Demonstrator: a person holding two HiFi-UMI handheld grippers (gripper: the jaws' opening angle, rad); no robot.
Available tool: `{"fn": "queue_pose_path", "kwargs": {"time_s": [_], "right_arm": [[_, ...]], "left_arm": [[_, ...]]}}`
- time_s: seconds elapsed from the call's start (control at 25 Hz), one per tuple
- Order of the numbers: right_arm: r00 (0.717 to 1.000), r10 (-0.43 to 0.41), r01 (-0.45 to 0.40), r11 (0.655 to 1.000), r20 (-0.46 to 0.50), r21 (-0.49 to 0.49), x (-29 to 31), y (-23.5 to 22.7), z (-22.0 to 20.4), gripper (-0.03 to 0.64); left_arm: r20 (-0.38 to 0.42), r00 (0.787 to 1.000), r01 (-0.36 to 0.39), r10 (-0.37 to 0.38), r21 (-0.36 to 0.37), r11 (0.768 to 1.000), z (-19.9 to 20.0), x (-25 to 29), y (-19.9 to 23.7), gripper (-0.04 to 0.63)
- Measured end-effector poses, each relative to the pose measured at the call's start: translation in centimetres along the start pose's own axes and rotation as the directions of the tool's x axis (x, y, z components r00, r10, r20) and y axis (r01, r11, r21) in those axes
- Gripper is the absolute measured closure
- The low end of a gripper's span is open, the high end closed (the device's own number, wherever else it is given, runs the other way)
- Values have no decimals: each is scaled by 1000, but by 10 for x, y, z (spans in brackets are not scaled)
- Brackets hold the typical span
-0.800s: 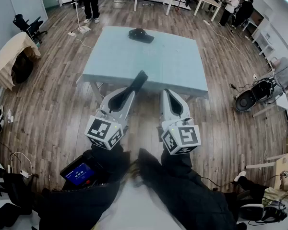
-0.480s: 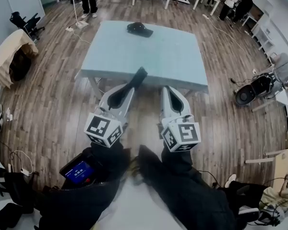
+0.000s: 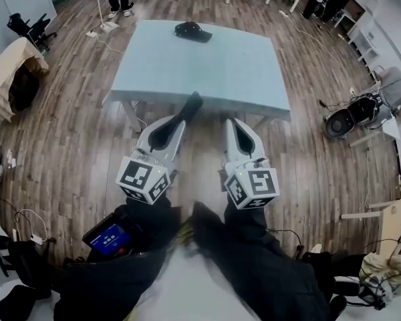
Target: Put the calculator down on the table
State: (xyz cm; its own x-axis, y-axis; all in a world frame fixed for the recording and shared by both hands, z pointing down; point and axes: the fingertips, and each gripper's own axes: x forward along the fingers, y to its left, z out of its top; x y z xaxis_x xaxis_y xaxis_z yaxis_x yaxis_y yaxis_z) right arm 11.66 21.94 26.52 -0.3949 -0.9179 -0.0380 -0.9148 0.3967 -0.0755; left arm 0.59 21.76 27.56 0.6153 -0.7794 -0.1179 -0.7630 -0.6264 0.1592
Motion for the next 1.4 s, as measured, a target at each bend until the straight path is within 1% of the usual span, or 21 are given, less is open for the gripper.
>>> {"fn": "queue_pose_path", "kwargs": {"time_s": [0.12, 0.32, 0.6, 0.72, 1.04, 1.4], "right_arm": [[1000, -17, 17, 1000, -7, 6, -2, 6, -5, 620], [999, -35, 35, 999, -20, 24, 4, 20, -22, 620], [1000, 19, -18, 999, -23, 33, 21, 53, -36, 620], [999, 26, -25, 999, -30, 35, 27, 61, -40, 620], [999, 2, -1, 999, -48, 36, 48, 49, -48, 620], [1000, 6, -6, 999, -11, 41, 99, 24, -43, 620]], "left_arm": [[-7, 1000, 3, -3, -8, 1000, -3, -8, 4, 546], [-36, 999, -13, 13, 3, 1000, -14, -24, 19, 546], [-42, 998, -53, 53, 0, 999, -20, -47, 46, 546], [-39, 997, -61, 61, -7, 998, -20, -51, 56, 546], [-42, 996, -84, 83, -30, 996, -27, -44, 78, 546], [-14, 994, -106, 106, -10, 994, -18, -7, 112, 546]]}}
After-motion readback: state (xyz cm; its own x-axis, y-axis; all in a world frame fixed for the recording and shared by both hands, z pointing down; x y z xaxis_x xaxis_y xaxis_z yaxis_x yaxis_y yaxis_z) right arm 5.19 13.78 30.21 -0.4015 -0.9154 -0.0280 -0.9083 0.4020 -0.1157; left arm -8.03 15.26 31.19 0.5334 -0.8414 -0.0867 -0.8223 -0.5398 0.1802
